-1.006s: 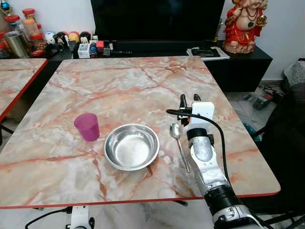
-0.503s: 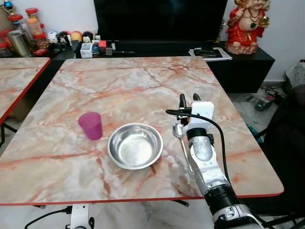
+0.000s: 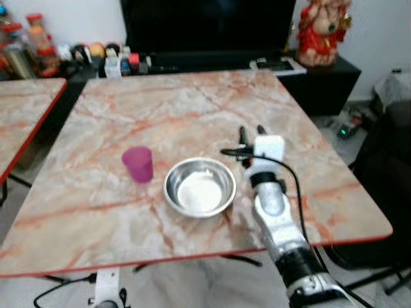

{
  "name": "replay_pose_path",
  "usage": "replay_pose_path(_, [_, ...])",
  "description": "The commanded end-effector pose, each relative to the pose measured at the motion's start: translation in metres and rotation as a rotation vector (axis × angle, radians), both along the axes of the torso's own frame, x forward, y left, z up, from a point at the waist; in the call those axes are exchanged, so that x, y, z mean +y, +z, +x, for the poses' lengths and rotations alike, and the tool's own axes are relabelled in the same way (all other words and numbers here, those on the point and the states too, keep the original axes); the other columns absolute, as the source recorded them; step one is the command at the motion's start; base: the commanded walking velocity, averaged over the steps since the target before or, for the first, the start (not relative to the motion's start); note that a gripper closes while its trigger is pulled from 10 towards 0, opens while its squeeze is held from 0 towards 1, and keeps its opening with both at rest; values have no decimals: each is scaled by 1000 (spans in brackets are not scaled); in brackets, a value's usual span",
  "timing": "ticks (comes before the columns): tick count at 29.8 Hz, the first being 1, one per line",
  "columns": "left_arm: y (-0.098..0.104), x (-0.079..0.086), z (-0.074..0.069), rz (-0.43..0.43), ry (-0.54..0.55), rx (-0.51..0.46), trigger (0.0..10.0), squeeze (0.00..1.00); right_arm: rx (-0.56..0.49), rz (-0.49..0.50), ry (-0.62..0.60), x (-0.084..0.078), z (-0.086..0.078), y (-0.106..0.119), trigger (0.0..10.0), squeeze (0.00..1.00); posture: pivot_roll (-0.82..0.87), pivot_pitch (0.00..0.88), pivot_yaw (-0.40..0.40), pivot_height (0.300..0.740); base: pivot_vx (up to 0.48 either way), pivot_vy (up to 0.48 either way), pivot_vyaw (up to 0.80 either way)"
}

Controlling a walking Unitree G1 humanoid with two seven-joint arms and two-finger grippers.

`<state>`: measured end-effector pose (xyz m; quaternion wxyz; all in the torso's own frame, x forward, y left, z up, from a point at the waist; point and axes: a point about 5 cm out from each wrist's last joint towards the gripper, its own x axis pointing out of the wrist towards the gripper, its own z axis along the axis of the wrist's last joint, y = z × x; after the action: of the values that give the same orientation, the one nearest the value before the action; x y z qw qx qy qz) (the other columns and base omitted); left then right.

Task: Setting the table

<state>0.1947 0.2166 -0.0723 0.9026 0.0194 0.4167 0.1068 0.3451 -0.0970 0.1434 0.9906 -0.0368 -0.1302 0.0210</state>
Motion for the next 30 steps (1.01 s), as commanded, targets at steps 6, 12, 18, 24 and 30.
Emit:
replay_pose_path(6, [0, 11, -3, 31, -8, 19, 10000, 0, -10, 17, 30, 14, -3, 2, 10000, 0, -29, 0, 31, 740, 0, 386, 0])
replay_pose_path(12, [2, 11, -1, 33, -10, 15, 10000, 0, -8, 15, 22, 12, -2, 1, 10000, 0, -31, 0, 33, 740, 0, 386, 0])
replay_pose_path(18, [1, 10, -1, 30, -4, 15, 10000, 0, -5, 15, 17, 11, -2, 1, 10000, 0, -27, 0, 28, 740, 0, 386, 0])
replay_pose_path(24, [-1, 10, -6, 25, 16, 21, 10000, 0, -8, -4, 0, 11, -3, 1, 10000, 0, -20, 0, 18, 740, 0, 388, 226])
replay_pose_path(30, [-2, 10, -8, 23, 23, 25, 10000, 0, -9, 7, 16, 11, -2, 2, 10000, 0, -19, 0, 12, 740, 0, 386, 353])
